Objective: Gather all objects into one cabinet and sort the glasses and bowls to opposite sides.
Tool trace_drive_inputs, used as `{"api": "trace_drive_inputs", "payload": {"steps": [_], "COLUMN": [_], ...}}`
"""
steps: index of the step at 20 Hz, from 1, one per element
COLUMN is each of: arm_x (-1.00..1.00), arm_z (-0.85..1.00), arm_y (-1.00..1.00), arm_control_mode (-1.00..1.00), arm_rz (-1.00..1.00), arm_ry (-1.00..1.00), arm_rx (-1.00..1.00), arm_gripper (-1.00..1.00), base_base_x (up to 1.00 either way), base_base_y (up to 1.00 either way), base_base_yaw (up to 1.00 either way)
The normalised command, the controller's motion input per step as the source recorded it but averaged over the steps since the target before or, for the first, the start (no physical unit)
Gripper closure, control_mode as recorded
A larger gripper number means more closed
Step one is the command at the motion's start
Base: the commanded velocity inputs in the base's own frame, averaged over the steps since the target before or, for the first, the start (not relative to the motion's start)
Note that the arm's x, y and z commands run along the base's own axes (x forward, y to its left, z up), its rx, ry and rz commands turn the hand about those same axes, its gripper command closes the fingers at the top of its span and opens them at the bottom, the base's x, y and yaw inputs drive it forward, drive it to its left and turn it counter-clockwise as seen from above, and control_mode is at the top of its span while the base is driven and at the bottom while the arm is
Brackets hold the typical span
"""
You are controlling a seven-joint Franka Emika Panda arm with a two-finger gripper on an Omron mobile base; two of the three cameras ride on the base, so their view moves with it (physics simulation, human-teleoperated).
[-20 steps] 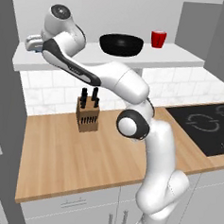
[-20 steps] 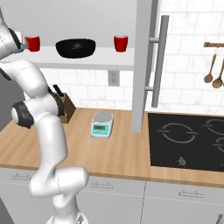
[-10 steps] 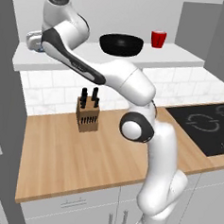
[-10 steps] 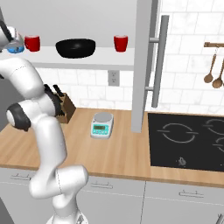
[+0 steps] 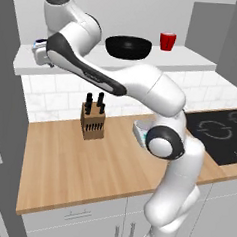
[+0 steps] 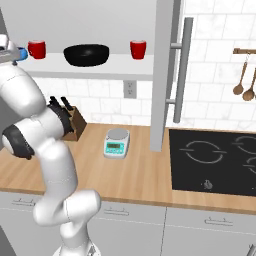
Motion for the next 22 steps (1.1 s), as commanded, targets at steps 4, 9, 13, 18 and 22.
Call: {"api": "trace_drive_inputs", "payload": {"steps": [4, 9, 13, 18, 22], "arm_x": [-0.69, -0.62, -0.25, -0.02, -0.1], "arm_z": [-0.01, 0.0, 0.0, 0.14, 0.24], "arm_y": [-0.67, -0.76, -0.8, -0.69, -0.84], "arm_control_mode": [-1.0, -1.0, -1.0, -1.0, -1.0], "arm_rz": [-0.01, -0.01, -0.04, -0.09, -0.1], "arm_ry": [-0.14, -0.09, -0.04, -0.07, -0.03], "arm_rx": [0.15, 0.08, 0.0, 0.04, 0.02], "arm_gripper": [-1.0, -1.0, -1.0, -1.0, -1.0], "base_base_x": [0.0, 0.0, 0.0, 0.0, 0.0], "base_base_y": [0.0, 0.0, 0.0, 0.0, 0.0], "base_base_yaw": [0.0, 0.0, 0.0, 0.0, 0.0]}}
